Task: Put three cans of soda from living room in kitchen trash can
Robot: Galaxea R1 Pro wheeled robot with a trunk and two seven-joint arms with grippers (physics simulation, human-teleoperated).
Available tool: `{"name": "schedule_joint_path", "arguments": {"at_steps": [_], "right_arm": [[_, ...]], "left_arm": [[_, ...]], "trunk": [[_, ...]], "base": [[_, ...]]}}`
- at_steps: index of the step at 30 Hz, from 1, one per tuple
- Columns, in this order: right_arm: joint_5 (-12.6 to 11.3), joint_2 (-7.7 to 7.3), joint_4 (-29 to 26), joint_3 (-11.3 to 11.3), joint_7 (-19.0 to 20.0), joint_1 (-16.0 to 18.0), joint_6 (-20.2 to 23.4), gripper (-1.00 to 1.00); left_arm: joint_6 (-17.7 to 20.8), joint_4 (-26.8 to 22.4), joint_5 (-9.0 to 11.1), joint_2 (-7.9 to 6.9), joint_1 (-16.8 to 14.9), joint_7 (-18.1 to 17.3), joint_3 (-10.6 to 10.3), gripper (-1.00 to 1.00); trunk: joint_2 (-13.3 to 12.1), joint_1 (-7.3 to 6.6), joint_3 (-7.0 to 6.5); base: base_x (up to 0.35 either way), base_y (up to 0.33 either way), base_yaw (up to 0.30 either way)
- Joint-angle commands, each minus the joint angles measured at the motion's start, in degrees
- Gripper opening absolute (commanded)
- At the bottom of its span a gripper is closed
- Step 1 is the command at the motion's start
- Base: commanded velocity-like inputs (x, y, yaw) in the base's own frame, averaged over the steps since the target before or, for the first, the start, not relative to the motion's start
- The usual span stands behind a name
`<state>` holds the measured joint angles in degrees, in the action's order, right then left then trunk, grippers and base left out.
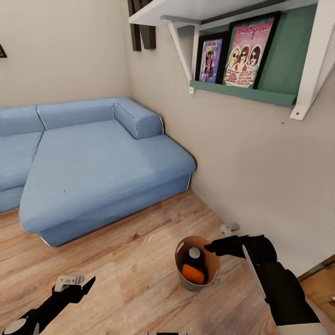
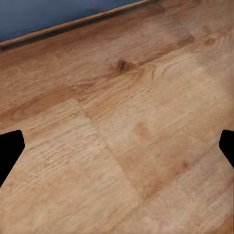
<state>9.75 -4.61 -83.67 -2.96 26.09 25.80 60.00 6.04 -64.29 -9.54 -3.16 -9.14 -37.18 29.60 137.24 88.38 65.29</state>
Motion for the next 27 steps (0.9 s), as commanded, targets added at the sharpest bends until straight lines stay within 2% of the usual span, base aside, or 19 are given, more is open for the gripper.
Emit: {"name": "schedule_joint_path", "arguments": {"at_steps": [1,15,27], "right_arm": [[0.01,-0.02,0.0,-0.01,0.04,-0.32,0.0,1.0],[0.05,0.0,-0.71,-0.38,0.27,-3.35,0.0,1.0],[0.13,-0.47,-5.62,-2.28,0.3,-11.18,-3.25,1.0]], "left_arm": [[-0.05,0.05,0.01,0.0,0.0,0.0,-0.01,1.0],[-0.22,0.17,0.03,-0.01,0.0,0.0,-0.04,1.0],[-1.44,2.0,0.04,-0.31,0.0,-0.41,0.02,1.0]], "trunk": [[-0.42,-0.22,-0.18],[-6.03,-3.3,-2.7],[-10.84,-5.94,-4.85]], "base": [[0.0,0.0,0.0],[0.0,0.0,0.0],[0.0,0.0,0.0]]}}
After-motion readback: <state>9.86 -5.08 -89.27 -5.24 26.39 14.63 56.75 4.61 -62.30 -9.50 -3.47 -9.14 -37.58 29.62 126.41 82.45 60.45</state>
